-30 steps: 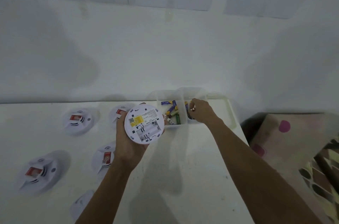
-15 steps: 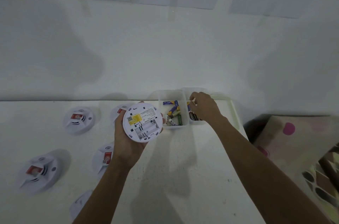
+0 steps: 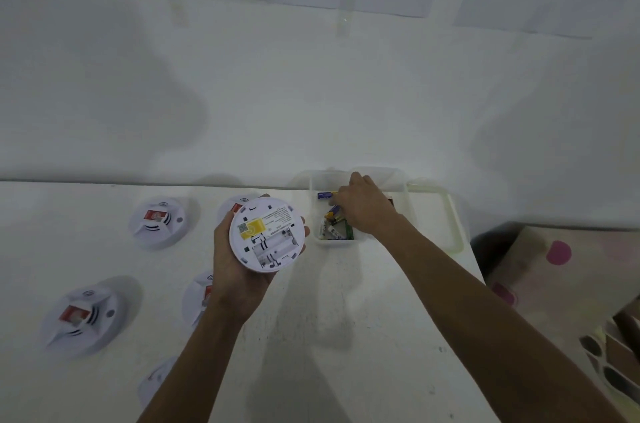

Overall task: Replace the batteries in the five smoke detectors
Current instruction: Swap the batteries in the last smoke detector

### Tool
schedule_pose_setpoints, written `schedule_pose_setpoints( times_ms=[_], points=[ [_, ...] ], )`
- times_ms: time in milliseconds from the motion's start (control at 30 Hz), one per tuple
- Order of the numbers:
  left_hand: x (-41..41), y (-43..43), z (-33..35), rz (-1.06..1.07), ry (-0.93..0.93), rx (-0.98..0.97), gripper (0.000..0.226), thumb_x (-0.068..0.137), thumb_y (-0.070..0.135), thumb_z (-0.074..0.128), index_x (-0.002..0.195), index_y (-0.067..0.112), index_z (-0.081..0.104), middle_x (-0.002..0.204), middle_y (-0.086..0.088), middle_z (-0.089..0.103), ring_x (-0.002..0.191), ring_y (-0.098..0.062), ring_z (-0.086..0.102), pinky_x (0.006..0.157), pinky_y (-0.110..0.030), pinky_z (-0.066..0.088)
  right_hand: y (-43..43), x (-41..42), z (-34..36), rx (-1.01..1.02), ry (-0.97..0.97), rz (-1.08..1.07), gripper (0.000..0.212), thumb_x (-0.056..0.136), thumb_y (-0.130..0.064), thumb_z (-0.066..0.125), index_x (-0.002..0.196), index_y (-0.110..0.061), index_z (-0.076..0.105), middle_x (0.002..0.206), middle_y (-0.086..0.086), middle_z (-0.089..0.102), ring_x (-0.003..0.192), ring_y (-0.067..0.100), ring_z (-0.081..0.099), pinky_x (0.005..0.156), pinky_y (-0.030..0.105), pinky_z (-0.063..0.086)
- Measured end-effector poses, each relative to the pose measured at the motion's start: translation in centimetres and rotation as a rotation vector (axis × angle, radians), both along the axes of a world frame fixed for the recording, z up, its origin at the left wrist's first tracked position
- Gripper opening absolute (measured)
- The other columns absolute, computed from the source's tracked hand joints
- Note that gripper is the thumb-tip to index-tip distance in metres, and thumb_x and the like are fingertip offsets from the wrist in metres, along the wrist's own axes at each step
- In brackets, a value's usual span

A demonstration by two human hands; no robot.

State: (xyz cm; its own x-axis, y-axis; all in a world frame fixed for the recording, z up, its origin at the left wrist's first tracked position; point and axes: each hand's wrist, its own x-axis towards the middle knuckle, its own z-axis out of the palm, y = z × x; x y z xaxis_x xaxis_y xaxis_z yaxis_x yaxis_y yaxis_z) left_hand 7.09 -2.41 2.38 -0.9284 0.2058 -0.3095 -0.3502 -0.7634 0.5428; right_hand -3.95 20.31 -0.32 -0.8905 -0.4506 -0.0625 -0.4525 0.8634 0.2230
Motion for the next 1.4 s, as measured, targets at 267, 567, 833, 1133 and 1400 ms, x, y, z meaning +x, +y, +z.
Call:
schedule_pose_setpoints(
  times_ms=[267,567,833,1133,1400],
  points=[
    [-0.1,-0.6,-1.0,0.035,-0.022,0.016,0.057,0.101,0.046,0.023,0.128,0.010,0.059,0.131,-0.021,0.059,0.111,-0.040,0.062,0.077,-0.046,0.058,-0.8,-0.6,-0.6,0.108,-0.023,-0.009,0.034,0.093,-0.013,0.050,0.120,-0.029,0.064,0.114,0.007,0.057,0.110,0.030,0.044,0.093,0.039,0.035],
    [-0.5,-1.6,-1.6,-0.026,0.111,0.037,0.073,0.054,0.054,0.086,0.114,0.015,0.071,0.124,-0.019,0.064,0.109,-0.039,0.064,0.078,-0.047,0.057,-0.3,-1.4,-0.4,-0.430,-0.058,-0.141,0.017,0.088,-0.010,0.052,0.104,-0.004,0.054,0.089,0.011,0.062,0.094,0.030,0.048,0.075,0.035,0.039],
    [-0.5,-1.5,-1.9,0.016,0.037,0.063,0.060,0.075,0.052,0.069,0.121,0.014,0.066,0.129,-0.019,0.060,0.109,-0.039,0.064,0.074,-0.046,0.057,1.8,-1.6,1.1,-0.502,0.044,-0.192,0.012,0.084,-0.007,0.049,0.095,-0.005,0.053,0.067,0.005,0.050,0.069,0.025,0.041,0.061,0.034,0.035],
    [-0.6,-1.7,-2.0,-0.018,0.095,0.022,0.078,0.060,0.055,0.081,0.124,0.015,0.063,0.131,-0.023,0.057,0.113,-0.043,0.060,0.078,-0.048,0.056,0.9,-1.9,0.4,0.009,-0.022,0.015,0.021,0.089,-0.008,0.045,0.108,-0.007,0.055,0.099,0.011,0.056,0.071,0.024,0.046,0.063,0.033,0.028],
    [-0.7,-2.2,-3.0,-0.012,0.077,0.010,0.099,0.062,0.058,0.079,0.143,0.012,0.044,0.143,-0.027,0.044,0.127,-0.049,0.044,0.083,-0.048,0.054,0.3,-2.7,0.3,0.296,0.000,0.131,0.035,0.090,-0.009,0.053,0.116,-0.030,0.064,0.117,0.005,0.053,0.102,0.028,0.048,0.089,0.038,0.033]
  ],
)
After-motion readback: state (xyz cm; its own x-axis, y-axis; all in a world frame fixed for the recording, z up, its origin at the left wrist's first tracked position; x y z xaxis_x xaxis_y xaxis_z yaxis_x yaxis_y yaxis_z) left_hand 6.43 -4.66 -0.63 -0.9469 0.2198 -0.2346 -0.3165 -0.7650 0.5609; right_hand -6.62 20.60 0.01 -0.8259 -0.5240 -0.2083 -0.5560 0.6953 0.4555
